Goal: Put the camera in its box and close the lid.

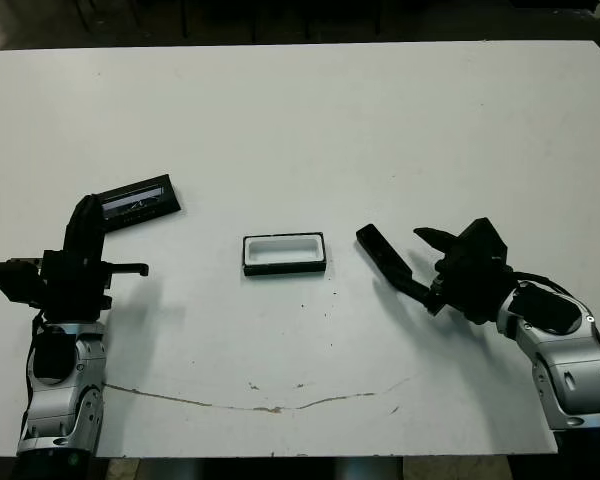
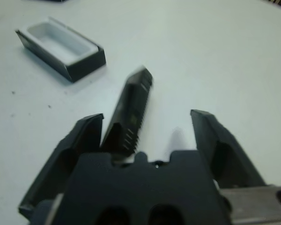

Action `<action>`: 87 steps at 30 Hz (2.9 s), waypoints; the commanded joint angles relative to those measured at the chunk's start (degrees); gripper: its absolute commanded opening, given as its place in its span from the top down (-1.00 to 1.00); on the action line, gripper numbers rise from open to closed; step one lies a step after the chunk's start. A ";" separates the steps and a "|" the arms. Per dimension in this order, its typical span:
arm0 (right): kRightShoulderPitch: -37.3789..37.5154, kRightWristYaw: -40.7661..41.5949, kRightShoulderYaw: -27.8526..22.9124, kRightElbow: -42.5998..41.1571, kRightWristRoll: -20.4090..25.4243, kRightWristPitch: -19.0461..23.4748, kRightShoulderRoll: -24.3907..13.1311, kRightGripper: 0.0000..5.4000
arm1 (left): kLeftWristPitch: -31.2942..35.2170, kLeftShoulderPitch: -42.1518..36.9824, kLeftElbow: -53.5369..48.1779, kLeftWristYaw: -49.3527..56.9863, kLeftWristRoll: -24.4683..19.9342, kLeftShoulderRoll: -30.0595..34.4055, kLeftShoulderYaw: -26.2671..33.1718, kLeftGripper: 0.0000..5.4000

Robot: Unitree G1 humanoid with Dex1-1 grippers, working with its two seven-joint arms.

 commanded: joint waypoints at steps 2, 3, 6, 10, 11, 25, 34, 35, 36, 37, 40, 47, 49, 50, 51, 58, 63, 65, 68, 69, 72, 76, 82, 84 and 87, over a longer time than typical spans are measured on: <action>0.98 -0.33 -0.09 1.03 -0.44 -0.11 0.56 -0.85 | 0.99 0.96 0.40 0.18 0.22 0.25 0.12 1.00; 0.94 -0.31 -0.11 1.48 -0.51 -0.56 0.67 -0.91 | 0.56 0.87 0.67 0.08 0.28 0.27 0.14 1.00; 1.08 -0.35 0.23 1.96 -1.41 -2.24 0.56 -0.99 | 0.19 0.70 1.03 -0.11 0.23 0.23 0.14 1.00; 1.34 -0.13 0.82 3.43 -2.39 -4.39 0.99 -0.99 | 0.48 0.76 0.74 0.44 0.96 0.21 0.07 1.00; 1.39 -0.07 0.90 4.18 -2.52 -5.25 1.32 -0.99 | 0.50 0.77 0.69 0.57 1.16 0.23 0.08 1.00; 3.28 -4.71 1.36 6.71 -3.26 -6.76 4.26 -0.99 | 0.54 0.67 0.61 0.31 0.97 0.27 -0.04 1.00; 6.53 -10.74 1.90 -2.77 -4.02 -2.98 6.47 -0.62 | 0.12 0.76 1.16 0.27 0.87 0.16 -0.14 1.00; 6.66 -11.00 2.13 -3.55 -4.38 -2.92 6.47 -0.55 | 0.06 0.84 1.10 0.23 0.85 0.16 -0.15 1.00; 6.73 -10.95 2.15 -4.22 -4.21 -2.62 6.56 -0.48 | 0.02 0.91 1.09 0.18 0.79 0.16 -0.15 1.00; 6.73 -10.89 2.16 -4.74 -4.01 -2.02 6.55 -0.41 | 0.04 0.97 1.05 0.12 0.68 0.15 -0.16 1.00; 6.10 -10.76 2.95 -6.11 -5.21 1.53 4.85 -0.20 | 0.97 1.24 0.35 0.55 0.83 0.03 -0.24 1.00; 2.60 -3.08 2.65 -1.58 -2.25 3.70 2.08 0.27 | 1.17 1.43 -0.02 1.02 1.05 -0.16 -0.36 1.00; 1.95 -2.03 2.77 0.21 -2.27 3.31 1.75 0.41 | 0.77 1.39 0.26 0.61 0.64 -0.01 -0.36 1.00; 1.59 -2.11 3.42 0.03 -3.32 4.14 0.90 0.48 | 0.36 1.30 0.53 0.45 0.59 0.07 -0.32 1.00; 1.18 -2.21 4.10 -0.42 -4.30 5.34 0.01 0.54 | 0.18 1.24 0.68 0.46 0.67 0.11 -0.28 1.00; -0.67 -0.96 6.10 -4.82 -5.79 11.80 -4.58 0.92 | 0.44 1.39 0.30 0.80 1.15 0.19 -0.23 1.00; -2.16 0.83 4.97 -8.79 -2.90 18.46 -6.63 0.92 | 0.97 1.74 -0.27 1.24 1.22 -0.13 -0.46 1.00; -3.14 1.11 4.16 -9.63 -1.82 20.78 -7.00 0.92 | 0.73 1.82 -0.22 0.89 0.62 -0.25 -0.55 1.00; -6.23 1.65 2.32 -10.93 0.21 24.17 -7.91 0.92 | 0.80 1.95 -0.16 0.41 -0.38 -0.44 -0.64 1.00; -8.03 2.68 2.09 -9.15 0.92 24.45 -8.07 0.92 | 0.63 1.91 0.03 0.23 -0.58 -0.44 -0.63 1.00; -15.76 7.24 2.47 0.54 1.38 20.90 -8.09 0.92 | 0.44 2.33 -0.26 1.22 1.15 -0.38 -0.79 1.00; -26.66 13.26 6.64 7.65 -3.25 13.62 -9.88 0.92 | 0.07 2.69 -0.33 1.02 1.18 -0.67 -1.07 1.00; -48.62 30.89 18.36 27.74 -11.08 7.90 -8.11 0.92 | -1.89 2.59 0.36 1.08 2.23 -0.77 -1.53 1.00; -54.57 37.39 21.55 37.04 -13.68 2.02 -5.66 0.92 | -2.19 2.50 0.45 1.25 2.52 -0.98 -1.76 1.00; -61.57 43.28 26.12 49.70 -19.34 -7.14 -1.73 0.92 | -2.50 2.37 0.40 1.40 2.86 -1.24 -2.17 1.00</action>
